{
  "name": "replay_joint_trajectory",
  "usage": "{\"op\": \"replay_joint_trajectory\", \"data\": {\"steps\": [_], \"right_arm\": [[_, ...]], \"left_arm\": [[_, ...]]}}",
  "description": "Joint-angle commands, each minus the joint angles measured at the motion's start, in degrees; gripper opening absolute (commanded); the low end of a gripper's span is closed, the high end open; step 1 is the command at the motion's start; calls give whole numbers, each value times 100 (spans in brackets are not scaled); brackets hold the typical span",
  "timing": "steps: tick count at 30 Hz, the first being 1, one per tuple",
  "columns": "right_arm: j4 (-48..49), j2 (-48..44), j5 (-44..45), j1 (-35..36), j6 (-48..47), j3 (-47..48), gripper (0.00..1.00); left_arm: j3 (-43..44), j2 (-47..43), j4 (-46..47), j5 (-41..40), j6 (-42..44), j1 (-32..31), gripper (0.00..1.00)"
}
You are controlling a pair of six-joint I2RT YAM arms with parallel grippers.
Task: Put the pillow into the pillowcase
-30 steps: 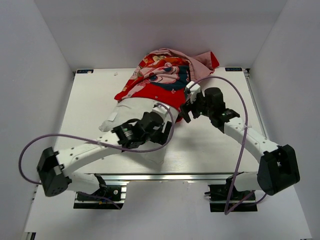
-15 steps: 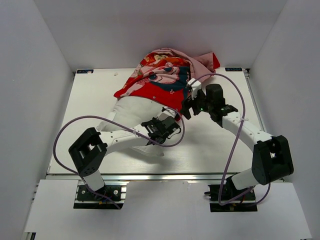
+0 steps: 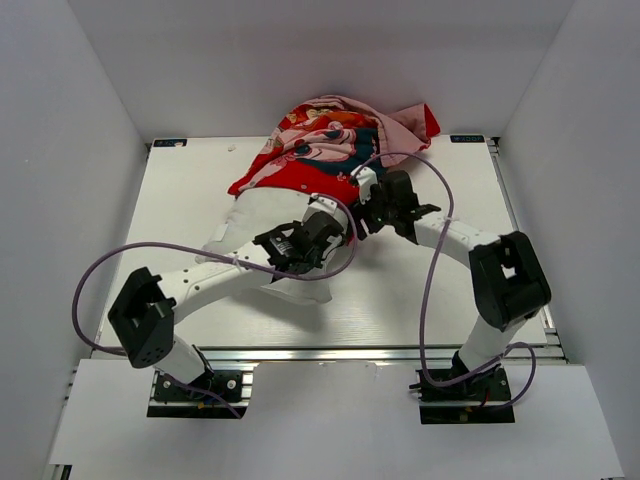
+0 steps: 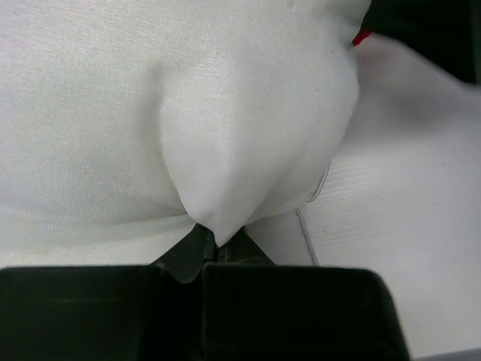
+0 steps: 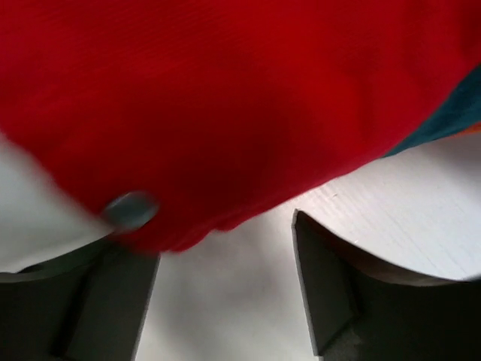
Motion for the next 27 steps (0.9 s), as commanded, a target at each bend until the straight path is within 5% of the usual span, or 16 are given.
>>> {"op": "replay_joint_trajectory", "data": {"steps": [1,5,9,16,24,27], "right_arm": [[363,308,715,-6,9,661,71],[520,362,796,-15,-210,758,43],[170,-85,166,-15,-272,784,0],[-1166,-1598,-1059,853,517,1670,0],[-1632,-352,-1331,1646,1625,4909,0],[-1993,1,-1279,1655,1592,5643,0]], "left_arm": [[303,-455,124,250,-117,91,0],[320,-552,27,329,-134,240,0],[329,-622,80,539,-108,469,0],[1145,-517,466,1505,305,1189,0],[4140,406,317,1982,753,1427,0],[4110,214,431,1947,745,1541,0]]}}
